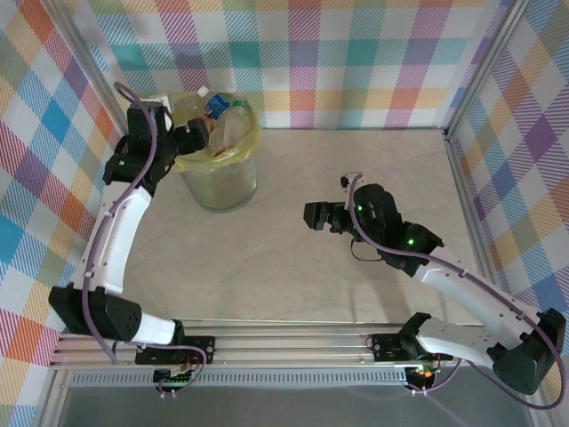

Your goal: Put the plastic bottles in the bin

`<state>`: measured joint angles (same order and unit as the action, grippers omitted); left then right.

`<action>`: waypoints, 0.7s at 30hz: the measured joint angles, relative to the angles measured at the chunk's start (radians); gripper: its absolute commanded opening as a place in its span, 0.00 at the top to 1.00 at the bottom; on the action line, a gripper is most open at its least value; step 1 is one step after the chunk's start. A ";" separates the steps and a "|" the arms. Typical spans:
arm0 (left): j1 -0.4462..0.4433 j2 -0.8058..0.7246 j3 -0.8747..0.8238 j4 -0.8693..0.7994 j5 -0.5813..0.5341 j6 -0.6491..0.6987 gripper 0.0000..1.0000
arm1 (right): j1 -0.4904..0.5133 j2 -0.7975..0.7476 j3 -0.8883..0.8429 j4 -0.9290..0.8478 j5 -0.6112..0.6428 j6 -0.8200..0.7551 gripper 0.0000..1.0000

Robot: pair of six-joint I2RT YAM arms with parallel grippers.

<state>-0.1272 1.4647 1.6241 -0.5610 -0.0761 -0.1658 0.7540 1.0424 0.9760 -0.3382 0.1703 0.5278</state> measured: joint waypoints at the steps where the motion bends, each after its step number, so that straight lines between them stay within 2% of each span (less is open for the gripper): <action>1: 0.002 0.029 0.016 0.004 0.012 0.000 0.10 | 0.000 0.000 0.000 0.000 0.003 0.000 0.00; 8: 0.002 0.163 0.096 0.015 0.111 -0.010 0.23 | 0.000 -0.004 0.000 -0.001 0.009 0.000 0.00; 14: 0.002 0.165 0.080 0.037 0.203 -0.041 0.24 | 0.000 -0.004 0.000 -0.001 0.013 0.000 0.00; 21: 0.002 0.110 -0.044 0.051 0.263 -0.063 0.23 | 0.000 -0.004 0.000 0.000 0.013 0.001 0.00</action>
<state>-0.1253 1.5745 1.5799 -0.5102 0.1871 -0.2283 0.7540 1.0386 0.9756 -0.3386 0.1833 0.5285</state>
